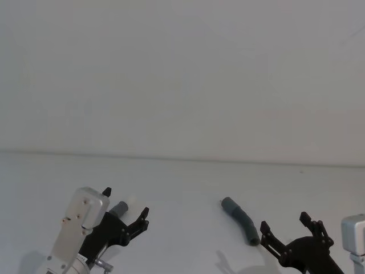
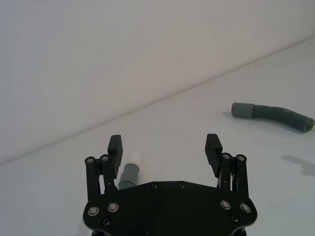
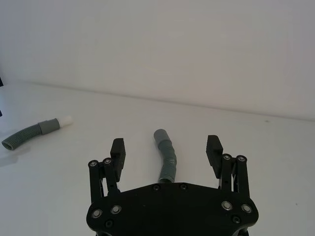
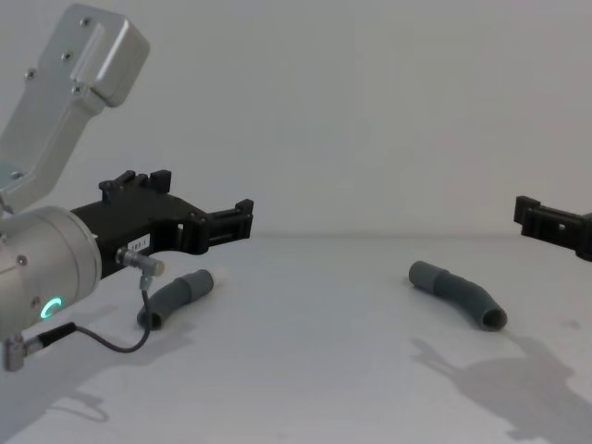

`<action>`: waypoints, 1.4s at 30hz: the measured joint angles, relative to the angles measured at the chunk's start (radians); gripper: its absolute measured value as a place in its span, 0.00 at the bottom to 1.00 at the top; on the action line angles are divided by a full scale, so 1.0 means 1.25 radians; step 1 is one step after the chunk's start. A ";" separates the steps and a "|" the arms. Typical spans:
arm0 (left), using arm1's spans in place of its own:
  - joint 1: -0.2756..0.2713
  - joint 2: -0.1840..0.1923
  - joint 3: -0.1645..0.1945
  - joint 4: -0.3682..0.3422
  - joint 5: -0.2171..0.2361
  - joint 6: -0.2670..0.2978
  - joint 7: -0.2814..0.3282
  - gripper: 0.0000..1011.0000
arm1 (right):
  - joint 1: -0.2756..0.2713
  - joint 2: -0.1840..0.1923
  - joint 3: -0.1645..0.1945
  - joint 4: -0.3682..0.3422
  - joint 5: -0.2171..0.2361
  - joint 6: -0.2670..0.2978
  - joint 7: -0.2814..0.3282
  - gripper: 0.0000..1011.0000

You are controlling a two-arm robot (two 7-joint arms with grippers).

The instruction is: Use both hands to pick up one end of the pipe from the table, align the ends, and insert them.

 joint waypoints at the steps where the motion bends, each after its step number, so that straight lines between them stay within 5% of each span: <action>1: 0.000 0.000 0.000 0.000 0.000 0.000 0.000 0.99 | 0.000 0.000 0.000 0.000 0.000 0.000 0.000 0.99; 42: 0.000 0.000 0.000 0.000 0.000 0.000 0.000 0.99 | 0.000 0.000 0.000 0.000 0.000 0.000 0.000 0.99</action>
